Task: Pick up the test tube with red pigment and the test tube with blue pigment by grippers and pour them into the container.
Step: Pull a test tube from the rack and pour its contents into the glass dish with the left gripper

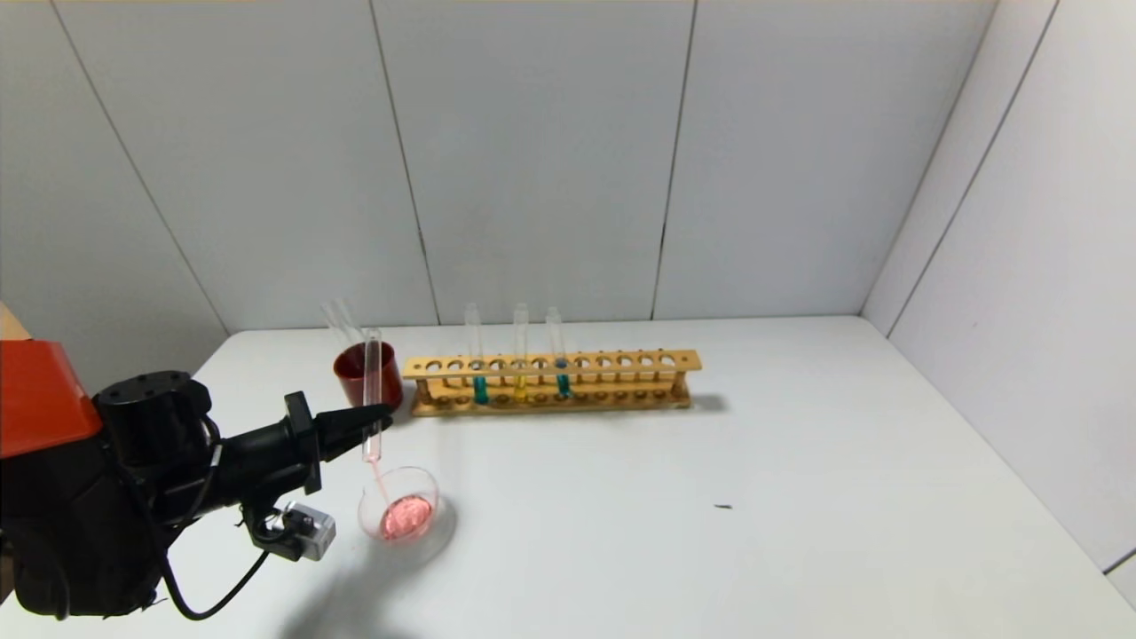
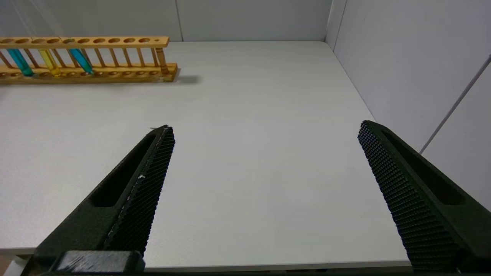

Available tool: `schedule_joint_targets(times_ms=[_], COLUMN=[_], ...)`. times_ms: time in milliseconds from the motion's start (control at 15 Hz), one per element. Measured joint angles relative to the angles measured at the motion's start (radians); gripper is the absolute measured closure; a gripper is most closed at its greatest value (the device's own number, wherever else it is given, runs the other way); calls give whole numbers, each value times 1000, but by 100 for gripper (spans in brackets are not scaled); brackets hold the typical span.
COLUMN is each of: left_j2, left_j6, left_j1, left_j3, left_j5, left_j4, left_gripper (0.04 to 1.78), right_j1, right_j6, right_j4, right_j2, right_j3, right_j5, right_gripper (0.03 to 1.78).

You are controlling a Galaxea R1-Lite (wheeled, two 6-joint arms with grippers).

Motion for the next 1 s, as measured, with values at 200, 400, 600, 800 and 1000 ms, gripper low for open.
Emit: schedule_joint_targets(times_ms=[200, 400, 600, 800, 1000], left_j2=[-3, -8, -8, -12, -16], left_j6=[54, 101, 138, 195, 267], left_j1=[0, 6, 7, 7, 6], left_j3=[-2, -4, -9, -27, -12], left_j5=[-18, -28, -30, -60, -67], left_j4=[0, 0, 0, 0, 0], left_gripper=[149, 149, 149, 149, 149], right_j1=[0, 0, 0, 0, 0], right_j6=[0, 0, 0, 0, 0], right_j4=[0, 0, 0, 0, 0], right_j2=[0, 0, 0, 0, 0], right_j3=[0, 0, 0, 0, 0], right_j5=[0, 0, 0, 0, 0], right_gripper=[6, 6, 6, 6, 6])
